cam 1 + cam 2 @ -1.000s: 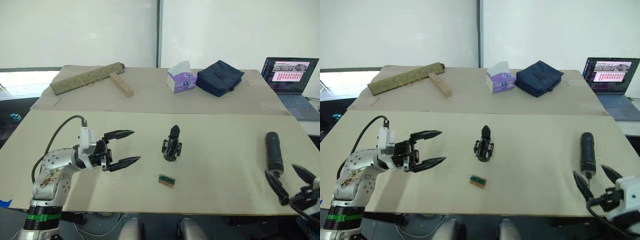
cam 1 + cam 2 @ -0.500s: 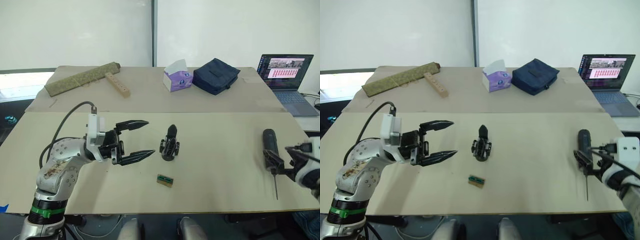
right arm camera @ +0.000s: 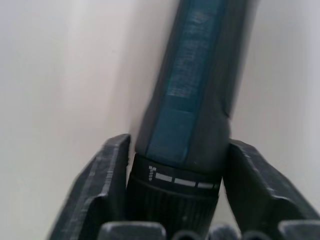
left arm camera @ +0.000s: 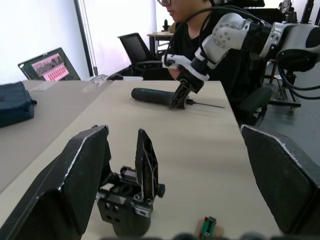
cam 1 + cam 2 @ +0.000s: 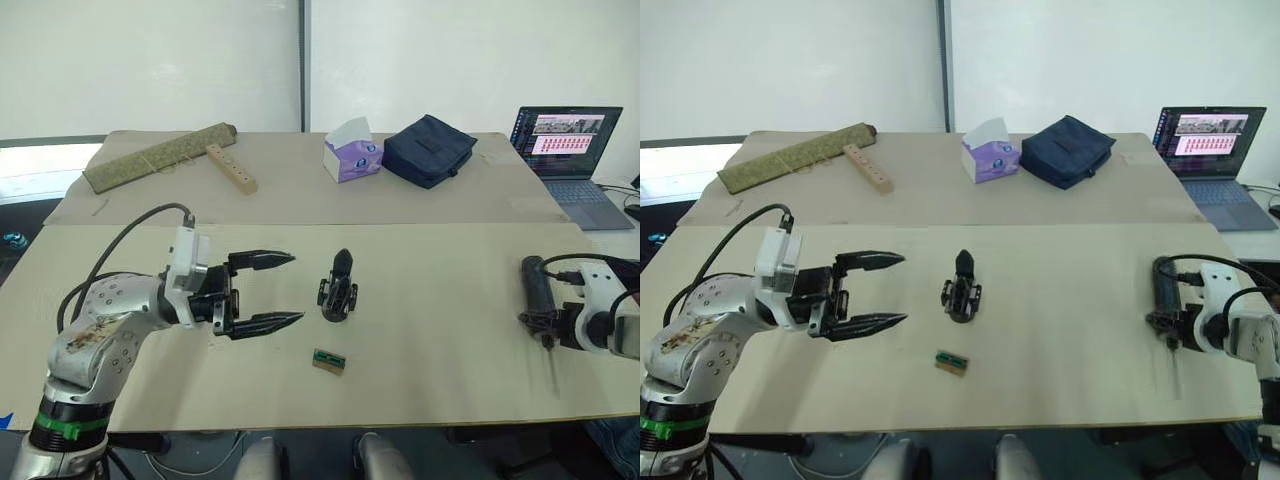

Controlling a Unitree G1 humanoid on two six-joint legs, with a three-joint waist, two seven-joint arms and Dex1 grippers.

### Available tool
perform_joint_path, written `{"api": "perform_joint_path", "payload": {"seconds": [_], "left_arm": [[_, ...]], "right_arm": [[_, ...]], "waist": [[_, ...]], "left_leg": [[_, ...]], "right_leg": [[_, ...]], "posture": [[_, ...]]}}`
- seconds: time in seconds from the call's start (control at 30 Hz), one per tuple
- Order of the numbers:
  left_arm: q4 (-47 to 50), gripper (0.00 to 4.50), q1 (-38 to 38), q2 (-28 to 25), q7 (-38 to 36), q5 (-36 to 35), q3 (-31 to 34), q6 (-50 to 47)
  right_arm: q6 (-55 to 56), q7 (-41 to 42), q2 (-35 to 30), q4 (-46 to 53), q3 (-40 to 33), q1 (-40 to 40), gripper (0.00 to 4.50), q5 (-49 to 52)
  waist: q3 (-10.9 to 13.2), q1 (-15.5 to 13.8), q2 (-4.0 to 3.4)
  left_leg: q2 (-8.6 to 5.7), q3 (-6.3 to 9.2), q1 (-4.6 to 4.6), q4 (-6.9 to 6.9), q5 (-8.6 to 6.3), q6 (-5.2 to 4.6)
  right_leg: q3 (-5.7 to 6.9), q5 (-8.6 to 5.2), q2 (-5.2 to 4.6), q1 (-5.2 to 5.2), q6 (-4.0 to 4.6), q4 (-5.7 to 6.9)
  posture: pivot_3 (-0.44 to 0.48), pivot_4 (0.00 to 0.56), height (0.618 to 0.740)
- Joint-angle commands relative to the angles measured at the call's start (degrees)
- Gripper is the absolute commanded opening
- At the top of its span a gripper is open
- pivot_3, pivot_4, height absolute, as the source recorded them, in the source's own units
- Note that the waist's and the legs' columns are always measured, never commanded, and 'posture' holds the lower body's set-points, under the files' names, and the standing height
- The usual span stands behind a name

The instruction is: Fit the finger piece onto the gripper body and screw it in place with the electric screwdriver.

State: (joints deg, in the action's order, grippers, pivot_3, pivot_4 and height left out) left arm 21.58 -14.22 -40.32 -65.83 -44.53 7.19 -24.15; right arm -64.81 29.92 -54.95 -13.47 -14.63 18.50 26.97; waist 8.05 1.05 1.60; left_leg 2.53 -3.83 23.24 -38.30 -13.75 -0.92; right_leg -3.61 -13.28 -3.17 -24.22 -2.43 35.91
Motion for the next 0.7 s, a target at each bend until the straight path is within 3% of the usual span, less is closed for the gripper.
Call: {"api": "perform_joint_path", "payload": {"seconds": [0.03, 0.2, 0.37, 0.7], "left_arm": [[1.2, 4.50, 1.2, -1.6, -0.9, -2.9, 3.5, -0.9], [-2.1, 4.50, 6.0, -3.4, -6.7, 0.6, 5.3, 4.4], [-5.1, 4.50, 10.0, -2.8, -10.0, 5.8, 5.1, 12.1], [-5.6, 4.50, 14.0, -2.5, -11.2, 8.6, 3.5, 16.3]], "right_arm": [[6.0, 5.1, -3.8, 0.4, -0.1, 0.4, 1.96, -1.9], [12.2, 17.1, -4.9, 18.8, -1.9, -5.6, 1.96, 3.4], [11.1, 19.6, -4.9, 36.6, 2.0, -13.0, 1.96, 4.9], [20.5, 20.6, -5.2, 36.2, 7.9, -18.2, 1.96, -3.4]], "waist": [[0.0, 0.0, -0.06], [0.1, 0.1, -0.26], [0.2, -0.2, -0.21], [0.2, -0.9, -0.08]], "left_leg": [[0.00, -0.01, 0.00, 0.00, 0.00, 0.00], [0.05, -0.04, -0.01, 0.02, -0.01, -0.01], [0.27, 0.00, -0.04, 0.05, -0.01, 0.00], [0.08, -0.14, 0.15, -0.45, -0.03, -0.03]], "right_leg": [[-0.01, 0.00, 0.00, -0.01, -0.01, 0.00], [-0.04, -0.02, 0.05, -0.07, -0.02, 0.02], [0.00, -0.11, 0.25, -0.12, 0.01, 0.11], [-0.14, -0.18, -0.19, -0.09, 0.18, 0.06]], "posture": [[0.000, 0.150, 0.740], [0.000, 0.150, 0.740], [0.000, 0.150, 0.740], [0.000, 0.150, 0.740]]}}
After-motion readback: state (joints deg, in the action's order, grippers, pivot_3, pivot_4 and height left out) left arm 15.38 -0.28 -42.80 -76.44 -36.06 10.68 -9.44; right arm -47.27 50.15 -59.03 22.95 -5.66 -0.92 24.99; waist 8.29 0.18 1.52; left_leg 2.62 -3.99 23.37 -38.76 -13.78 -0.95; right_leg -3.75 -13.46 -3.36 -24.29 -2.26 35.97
